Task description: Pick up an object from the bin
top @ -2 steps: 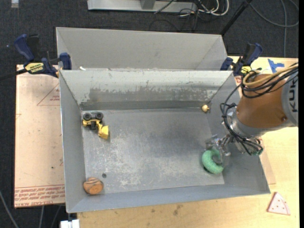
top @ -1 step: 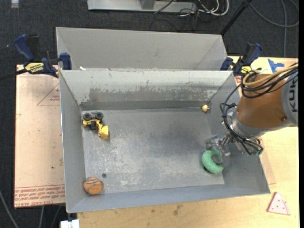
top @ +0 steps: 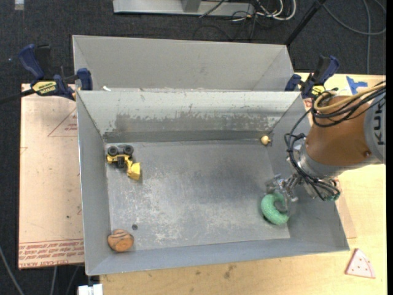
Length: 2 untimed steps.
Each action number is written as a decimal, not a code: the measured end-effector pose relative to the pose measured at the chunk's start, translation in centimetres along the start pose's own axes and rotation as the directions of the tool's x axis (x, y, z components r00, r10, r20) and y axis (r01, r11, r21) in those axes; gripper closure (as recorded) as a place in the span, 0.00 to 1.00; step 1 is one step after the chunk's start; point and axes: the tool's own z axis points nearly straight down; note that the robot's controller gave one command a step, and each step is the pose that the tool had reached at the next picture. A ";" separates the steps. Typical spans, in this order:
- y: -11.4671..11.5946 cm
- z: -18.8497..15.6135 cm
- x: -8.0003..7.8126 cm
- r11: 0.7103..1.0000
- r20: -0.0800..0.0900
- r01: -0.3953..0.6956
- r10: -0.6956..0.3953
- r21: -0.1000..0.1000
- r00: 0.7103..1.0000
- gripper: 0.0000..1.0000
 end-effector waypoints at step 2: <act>2.5 -0.9 -1.0 1.000 0.003 -0.017 0.017 0.005 1.000 1.00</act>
Offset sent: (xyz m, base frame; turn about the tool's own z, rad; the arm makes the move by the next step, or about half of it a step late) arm 0.0000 0.0000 0.0000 0.0000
